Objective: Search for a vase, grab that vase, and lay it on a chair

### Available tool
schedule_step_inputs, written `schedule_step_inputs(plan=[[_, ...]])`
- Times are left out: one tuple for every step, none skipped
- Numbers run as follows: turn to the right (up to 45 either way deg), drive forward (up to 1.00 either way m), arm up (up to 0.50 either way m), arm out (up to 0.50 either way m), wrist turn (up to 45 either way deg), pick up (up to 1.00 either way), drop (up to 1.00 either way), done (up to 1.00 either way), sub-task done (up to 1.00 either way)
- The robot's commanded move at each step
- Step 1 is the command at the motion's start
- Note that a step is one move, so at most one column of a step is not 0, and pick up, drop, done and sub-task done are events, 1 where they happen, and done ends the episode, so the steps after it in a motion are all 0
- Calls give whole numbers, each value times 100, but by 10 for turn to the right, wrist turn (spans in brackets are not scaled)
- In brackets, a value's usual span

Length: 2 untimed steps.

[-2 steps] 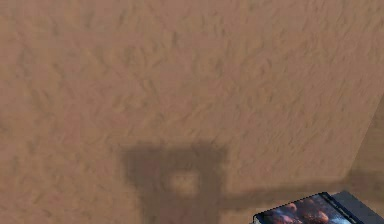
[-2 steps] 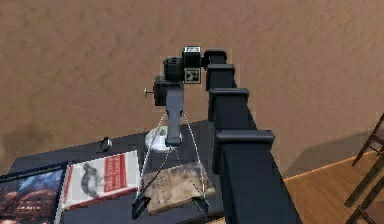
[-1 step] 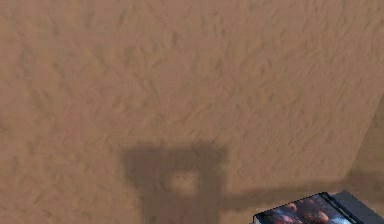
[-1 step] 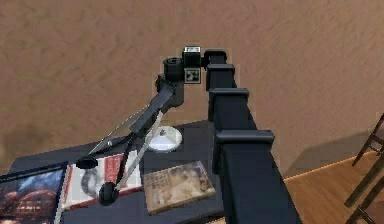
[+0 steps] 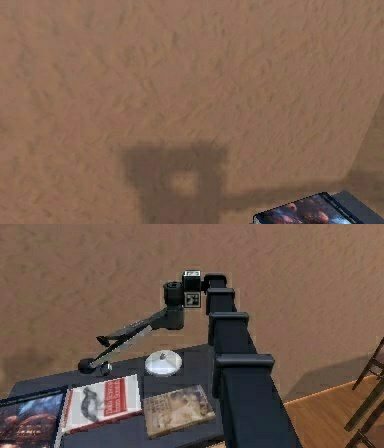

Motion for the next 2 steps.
schedule_step_inputs(plan=[[0, 0, 0, 0, 450, 0, 0, 0, 0], [0, 0, 0, 0, 180, 0, 0, 0, 0]])
